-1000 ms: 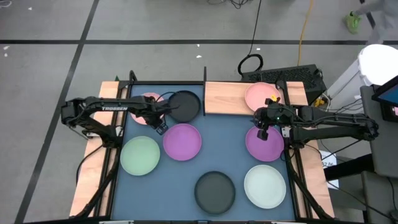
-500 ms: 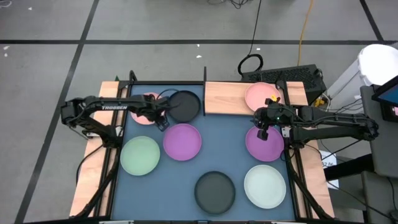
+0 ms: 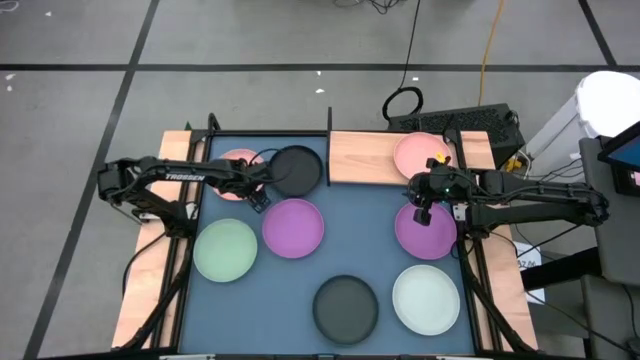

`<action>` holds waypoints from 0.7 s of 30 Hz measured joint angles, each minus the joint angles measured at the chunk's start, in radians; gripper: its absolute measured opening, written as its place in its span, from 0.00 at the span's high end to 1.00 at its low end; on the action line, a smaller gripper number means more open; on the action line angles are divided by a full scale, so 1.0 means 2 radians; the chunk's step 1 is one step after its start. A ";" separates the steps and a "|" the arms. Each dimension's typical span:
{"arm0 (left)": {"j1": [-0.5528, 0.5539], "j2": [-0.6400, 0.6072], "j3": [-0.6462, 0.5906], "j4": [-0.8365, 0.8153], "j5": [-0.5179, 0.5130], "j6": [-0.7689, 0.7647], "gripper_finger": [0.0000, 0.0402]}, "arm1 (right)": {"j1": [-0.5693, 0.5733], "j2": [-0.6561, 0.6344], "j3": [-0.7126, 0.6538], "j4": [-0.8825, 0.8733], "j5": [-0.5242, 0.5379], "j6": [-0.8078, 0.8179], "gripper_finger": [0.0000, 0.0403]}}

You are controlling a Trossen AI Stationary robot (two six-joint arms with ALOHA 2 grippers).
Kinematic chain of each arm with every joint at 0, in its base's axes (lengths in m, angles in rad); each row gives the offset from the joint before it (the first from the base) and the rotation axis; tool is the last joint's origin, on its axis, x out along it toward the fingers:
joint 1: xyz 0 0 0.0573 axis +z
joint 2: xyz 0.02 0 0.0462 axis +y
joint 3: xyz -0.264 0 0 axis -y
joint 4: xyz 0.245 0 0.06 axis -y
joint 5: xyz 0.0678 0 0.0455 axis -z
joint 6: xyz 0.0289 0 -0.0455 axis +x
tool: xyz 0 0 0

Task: Place and stack plates onto a shelf
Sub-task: Put the pink plate on the shelf

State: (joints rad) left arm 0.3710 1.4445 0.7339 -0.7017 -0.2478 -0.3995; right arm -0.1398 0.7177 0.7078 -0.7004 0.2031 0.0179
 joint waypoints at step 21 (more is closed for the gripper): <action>-0.001 0.000 -0.010 0.004 0.021 0.070 0.97 | 0.000 0.000 0.000 0.000 0.000 0.000 0.83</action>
State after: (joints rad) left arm 0.3687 1.4445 0.7143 -0.6944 -0.2063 -0.2598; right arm -0.1398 0.7177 0.7078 -0.7002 0.2035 0.0178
